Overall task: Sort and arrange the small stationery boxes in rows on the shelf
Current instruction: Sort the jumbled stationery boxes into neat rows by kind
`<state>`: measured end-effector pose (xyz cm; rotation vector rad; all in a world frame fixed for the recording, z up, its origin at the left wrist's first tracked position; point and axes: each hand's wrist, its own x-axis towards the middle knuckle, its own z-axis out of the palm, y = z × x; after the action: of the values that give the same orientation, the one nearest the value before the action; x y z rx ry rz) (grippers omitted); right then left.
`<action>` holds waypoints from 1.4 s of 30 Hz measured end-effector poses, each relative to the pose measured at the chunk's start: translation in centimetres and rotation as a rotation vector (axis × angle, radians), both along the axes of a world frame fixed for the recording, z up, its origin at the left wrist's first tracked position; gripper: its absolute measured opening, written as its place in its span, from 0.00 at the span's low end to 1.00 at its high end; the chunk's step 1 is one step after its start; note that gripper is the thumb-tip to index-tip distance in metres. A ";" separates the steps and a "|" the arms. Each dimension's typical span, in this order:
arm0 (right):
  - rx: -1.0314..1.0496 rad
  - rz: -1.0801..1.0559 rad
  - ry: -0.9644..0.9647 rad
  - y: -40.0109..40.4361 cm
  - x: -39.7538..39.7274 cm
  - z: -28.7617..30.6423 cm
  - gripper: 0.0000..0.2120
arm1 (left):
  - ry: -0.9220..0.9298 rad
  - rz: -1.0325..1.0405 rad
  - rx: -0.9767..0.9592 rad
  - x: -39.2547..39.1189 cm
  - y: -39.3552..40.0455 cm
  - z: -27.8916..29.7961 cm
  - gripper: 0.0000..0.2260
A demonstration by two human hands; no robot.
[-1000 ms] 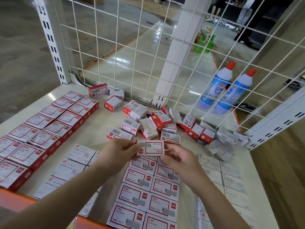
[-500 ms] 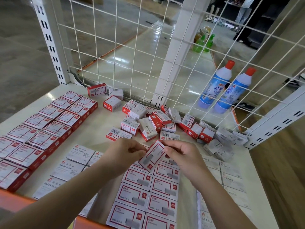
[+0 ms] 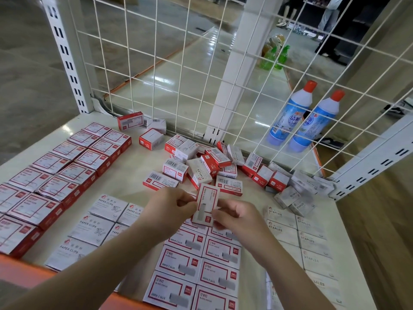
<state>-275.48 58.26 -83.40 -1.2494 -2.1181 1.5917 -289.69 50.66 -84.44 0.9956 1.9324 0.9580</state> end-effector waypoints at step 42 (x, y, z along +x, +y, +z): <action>0.270 -0.018 -0.035 0.6 1.2 -0.4 0.22 | -0.092 0.169 0.069 0.9 -1.2 -1.6 0.10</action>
<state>-274.31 58.89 -83.83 -1.2087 -2.2447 1.2332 -288.75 49.44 -86.06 0.8214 1.9406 1.1524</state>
